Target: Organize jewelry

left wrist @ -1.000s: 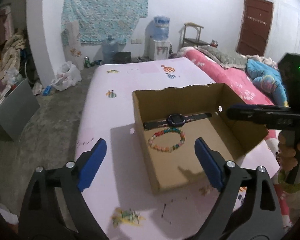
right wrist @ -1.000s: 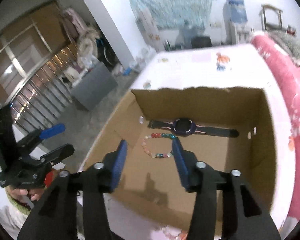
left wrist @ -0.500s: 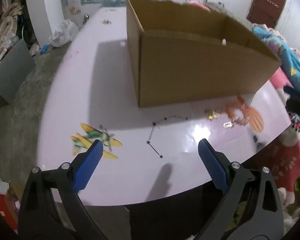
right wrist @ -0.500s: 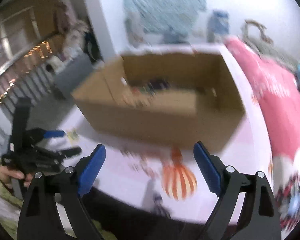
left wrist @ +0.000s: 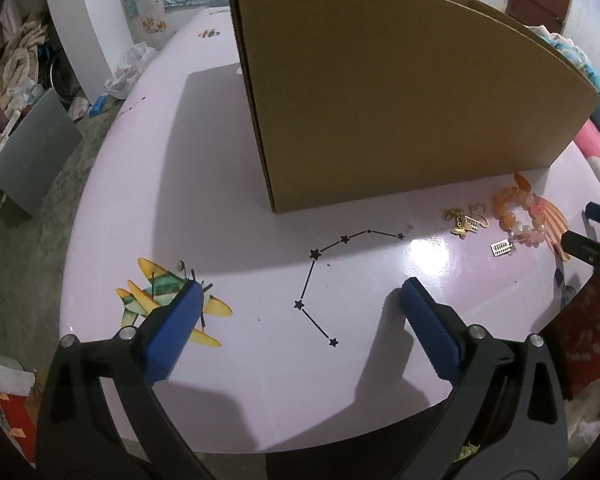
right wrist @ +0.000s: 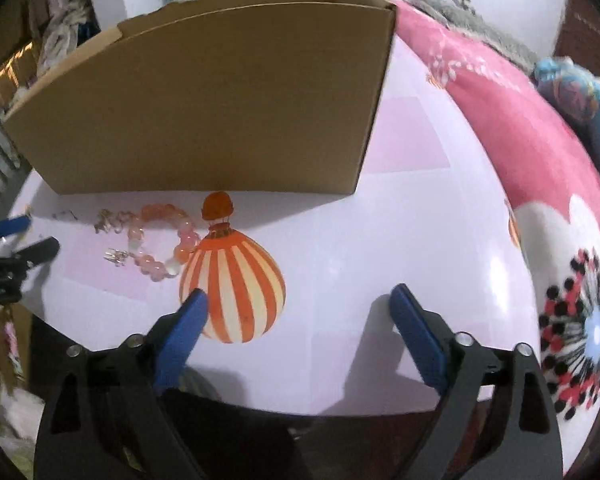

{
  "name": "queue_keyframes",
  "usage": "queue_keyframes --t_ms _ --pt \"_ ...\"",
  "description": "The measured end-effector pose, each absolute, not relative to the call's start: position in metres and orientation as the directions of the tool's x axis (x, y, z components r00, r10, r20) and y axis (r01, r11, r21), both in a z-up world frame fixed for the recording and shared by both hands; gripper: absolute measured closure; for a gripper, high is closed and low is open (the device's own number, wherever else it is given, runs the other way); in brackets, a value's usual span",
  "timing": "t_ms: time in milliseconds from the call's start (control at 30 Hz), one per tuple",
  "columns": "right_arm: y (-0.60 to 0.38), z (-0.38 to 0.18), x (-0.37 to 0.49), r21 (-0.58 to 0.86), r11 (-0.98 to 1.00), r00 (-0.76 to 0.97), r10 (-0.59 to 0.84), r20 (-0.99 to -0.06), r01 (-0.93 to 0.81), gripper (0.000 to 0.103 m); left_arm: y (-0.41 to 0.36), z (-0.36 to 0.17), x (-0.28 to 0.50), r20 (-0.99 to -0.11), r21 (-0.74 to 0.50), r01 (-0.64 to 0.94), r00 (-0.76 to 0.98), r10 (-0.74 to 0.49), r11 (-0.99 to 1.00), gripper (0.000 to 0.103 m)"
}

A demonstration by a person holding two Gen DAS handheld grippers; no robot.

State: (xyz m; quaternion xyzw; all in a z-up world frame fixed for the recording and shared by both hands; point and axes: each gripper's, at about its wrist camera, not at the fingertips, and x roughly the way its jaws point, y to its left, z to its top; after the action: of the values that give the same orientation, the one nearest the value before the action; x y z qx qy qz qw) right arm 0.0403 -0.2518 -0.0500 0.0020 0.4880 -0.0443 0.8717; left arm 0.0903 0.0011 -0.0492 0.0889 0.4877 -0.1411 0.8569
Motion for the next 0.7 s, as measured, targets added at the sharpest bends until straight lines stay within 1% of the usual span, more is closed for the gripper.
queue_keyframes --t_ms 100,400,533,700 --pt "-0.25 -0.05 0.043 -0.045 0.997 0.519 -0.073 -0.852 0.067 0.007 -0.001 -0.047 0.094 -0.871 0.014 0.329 0.468 -0.15 0.944 0.007" --pt "-0.256 -0.053 0.041 -0.003 0.998 0.543 -0.034 -0.839 0.059 0.007 0.004 -0.048 0.098 -0.867 0.011 0.334 0.472 -0.157 0.942 0.007" --pt "-0.251 -0.052 0.039 -0.02 1.0 0.556 -0.026 -0.831 0.017 0.007 0.007 -0.048 0.095 -0.863 0.009 0.332 0.479 -0.161 0.943 0.007" --pt "-0.246 -0.031 0.029 0.009 1.0 0.612 -0.008 -0.79 0.025 0.007 0.008 -0.048 0.095 -0.862 0.007 0.343 0.478 -0.168 0.939 0.007"
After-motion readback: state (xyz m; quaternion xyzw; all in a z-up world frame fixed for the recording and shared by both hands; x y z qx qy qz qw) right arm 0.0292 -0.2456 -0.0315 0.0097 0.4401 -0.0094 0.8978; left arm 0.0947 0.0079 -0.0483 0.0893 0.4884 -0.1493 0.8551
